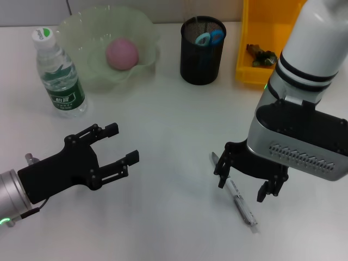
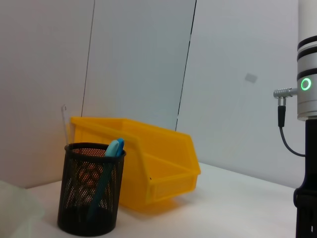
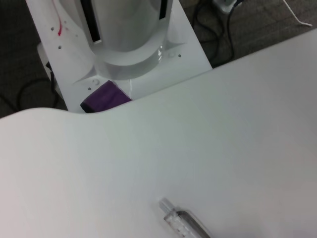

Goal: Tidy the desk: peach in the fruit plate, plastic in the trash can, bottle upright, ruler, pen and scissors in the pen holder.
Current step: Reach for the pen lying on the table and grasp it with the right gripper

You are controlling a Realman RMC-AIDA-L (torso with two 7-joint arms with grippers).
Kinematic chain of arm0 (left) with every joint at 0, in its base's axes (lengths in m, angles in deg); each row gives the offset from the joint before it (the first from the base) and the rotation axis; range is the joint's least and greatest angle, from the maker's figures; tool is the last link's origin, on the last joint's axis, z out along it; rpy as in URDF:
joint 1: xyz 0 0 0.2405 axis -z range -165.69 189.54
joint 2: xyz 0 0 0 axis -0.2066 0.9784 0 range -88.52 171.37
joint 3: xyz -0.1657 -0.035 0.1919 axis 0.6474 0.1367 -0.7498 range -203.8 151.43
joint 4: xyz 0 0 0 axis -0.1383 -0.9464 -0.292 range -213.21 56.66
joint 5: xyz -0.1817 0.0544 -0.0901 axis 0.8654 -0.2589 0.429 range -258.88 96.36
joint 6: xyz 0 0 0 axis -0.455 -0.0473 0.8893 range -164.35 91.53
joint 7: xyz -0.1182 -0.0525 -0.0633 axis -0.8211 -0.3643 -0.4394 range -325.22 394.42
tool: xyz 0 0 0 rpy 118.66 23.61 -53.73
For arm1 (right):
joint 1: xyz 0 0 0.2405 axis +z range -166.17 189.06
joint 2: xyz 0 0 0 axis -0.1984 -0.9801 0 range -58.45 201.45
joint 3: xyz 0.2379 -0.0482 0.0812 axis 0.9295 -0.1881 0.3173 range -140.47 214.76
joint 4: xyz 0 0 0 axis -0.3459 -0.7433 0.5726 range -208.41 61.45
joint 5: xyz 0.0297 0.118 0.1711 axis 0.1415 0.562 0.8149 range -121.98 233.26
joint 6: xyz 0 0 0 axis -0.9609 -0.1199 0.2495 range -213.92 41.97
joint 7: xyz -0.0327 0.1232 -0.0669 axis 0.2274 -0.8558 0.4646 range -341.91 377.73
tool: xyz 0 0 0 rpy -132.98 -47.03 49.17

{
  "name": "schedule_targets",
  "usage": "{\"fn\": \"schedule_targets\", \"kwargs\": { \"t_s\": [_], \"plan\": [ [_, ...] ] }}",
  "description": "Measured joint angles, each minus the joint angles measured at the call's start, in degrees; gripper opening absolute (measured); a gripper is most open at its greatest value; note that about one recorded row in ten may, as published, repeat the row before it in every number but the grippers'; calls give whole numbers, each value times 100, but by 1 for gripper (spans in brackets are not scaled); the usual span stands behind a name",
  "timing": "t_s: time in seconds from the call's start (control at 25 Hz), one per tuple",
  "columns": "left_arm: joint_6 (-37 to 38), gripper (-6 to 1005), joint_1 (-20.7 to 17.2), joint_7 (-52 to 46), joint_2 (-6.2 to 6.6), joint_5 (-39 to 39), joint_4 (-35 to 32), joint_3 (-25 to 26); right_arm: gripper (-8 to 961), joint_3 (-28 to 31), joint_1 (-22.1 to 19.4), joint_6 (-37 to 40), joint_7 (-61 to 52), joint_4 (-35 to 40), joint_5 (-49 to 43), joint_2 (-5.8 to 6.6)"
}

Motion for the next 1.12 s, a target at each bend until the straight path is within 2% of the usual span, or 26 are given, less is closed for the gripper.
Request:
{"fn": "schedule_targets", "kwargs": {
  "t_s": [0.36,1.12],
  "plan": [
    [0,801,12,1,-15,2,-24,2,725,-84,58,61,182,-255,38,-9],
    [12,801,38,45,-35,2,11,1,723,-363,20,13,831,-198,-26,-9]
  ]
}}
